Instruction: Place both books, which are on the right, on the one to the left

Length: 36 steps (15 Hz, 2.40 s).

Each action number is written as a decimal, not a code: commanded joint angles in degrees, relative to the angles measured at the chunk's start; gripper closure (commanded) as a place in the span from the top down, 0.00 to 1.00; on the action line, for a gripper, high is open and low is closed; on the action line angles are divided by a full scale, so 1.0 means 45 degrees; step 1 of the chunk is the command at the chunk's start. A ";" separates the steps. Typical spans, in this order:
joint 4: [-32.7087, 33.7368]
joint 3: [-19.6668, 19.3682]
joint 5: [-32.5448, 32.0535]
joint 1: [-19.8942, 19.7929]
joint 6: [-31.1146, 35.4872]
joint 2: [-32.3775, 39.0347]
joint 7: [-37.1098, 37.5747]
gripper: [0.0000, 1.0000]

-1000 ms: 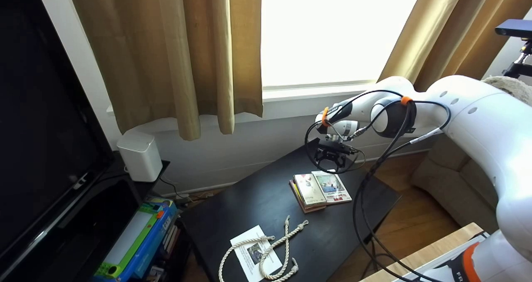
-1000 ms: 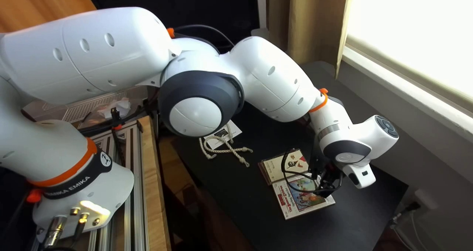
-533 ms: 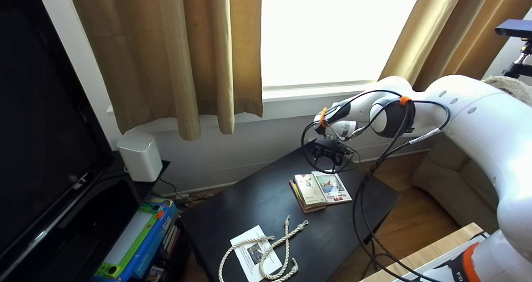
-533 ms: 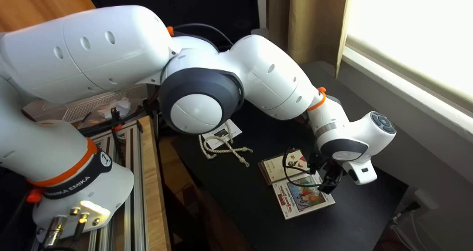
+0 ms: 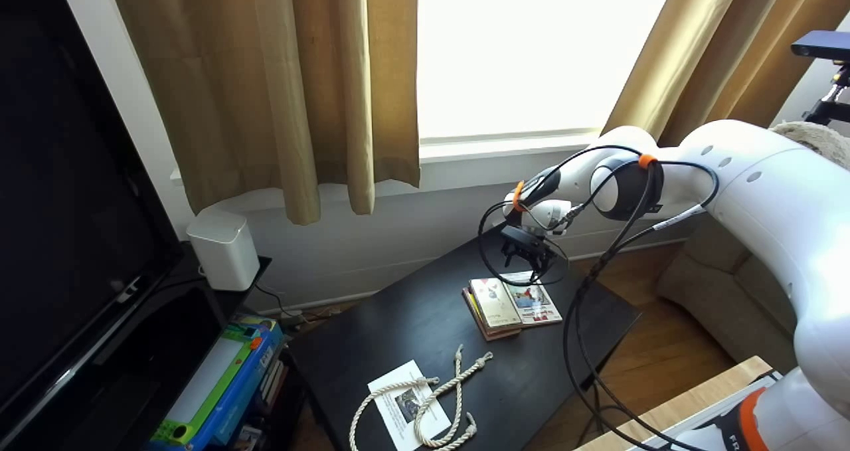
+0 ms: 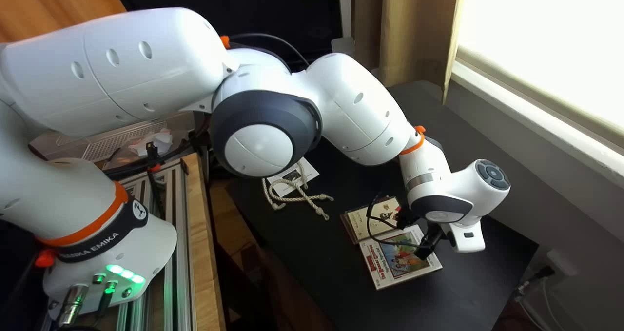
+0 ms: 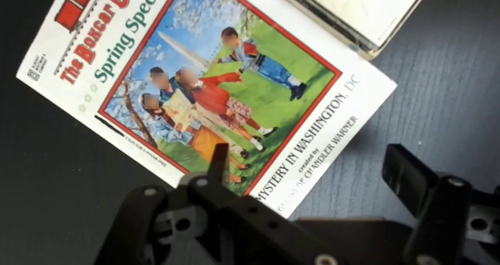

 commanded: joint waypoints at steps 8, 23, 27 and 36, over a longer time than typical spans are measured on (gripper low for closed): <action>-0.0177 -0.0132 0.0396 -0.0139 -0.0244 -0.0016 0.0968 1.00; -0.0971 -0.0474 0.0590 -0.0135 0.0451 -0.0013 0.3931 1.00; -0.1026 -0.0543 0.0637 -0.0307 0.0760 -0.0015 0.4595 1.00; -0.0961 -0.0757 0.0494 -0.0486 0.1038 -0.0033 0.5232 1.00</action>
